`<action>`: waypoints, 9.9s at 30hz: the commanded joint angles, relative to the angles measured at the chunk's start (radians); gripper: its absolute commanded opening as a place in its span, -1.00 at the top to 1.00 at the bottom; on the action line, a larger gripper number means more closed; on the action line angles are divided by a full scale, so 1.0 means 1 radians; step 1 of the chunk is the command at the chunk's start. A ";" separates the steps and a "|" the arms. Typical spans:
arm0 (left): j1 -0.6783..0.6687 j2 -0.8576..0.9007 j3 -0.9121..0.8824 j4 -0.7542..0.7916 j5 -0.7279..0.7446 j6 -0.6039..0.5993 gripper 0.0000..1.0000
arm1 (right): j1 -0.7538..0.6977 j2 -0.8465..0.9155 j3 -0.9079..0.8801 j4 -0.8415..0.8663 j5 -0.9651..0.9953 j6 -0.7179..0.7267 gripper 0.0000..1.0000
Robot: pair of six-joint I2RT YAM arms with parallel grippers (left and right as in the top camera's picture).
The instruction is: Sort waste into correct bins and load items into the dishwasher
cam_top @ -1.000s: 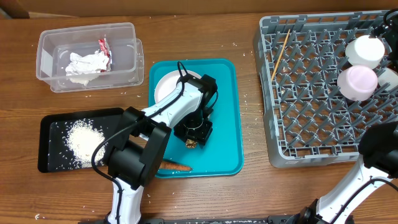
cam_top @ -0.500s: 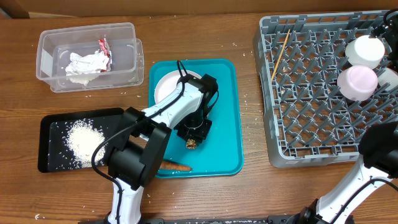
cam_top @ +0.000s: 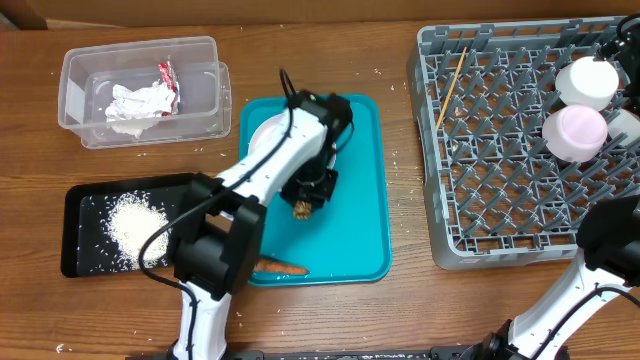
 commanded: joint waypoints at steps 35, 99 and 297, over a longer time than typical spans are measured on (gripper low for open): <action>0.810 -0.097 -0.058 -0.045 -0.079 -0.208 -0.41 | -0.003 -0.016 0.011 0.003 -0.008 0.000 -1.00; 0.072 -0.251 -0.632 0.239 0.150 -0.360 -0.69 | -0.003 -0.016 0.011 0.003 -0.008 0.000 -1.00; 0.731 -0.474 -0.064 0.502 -0.319 -0.334 -1.00 | 0.954 0.444 -0.051 0.116 0.108 0.195 0.92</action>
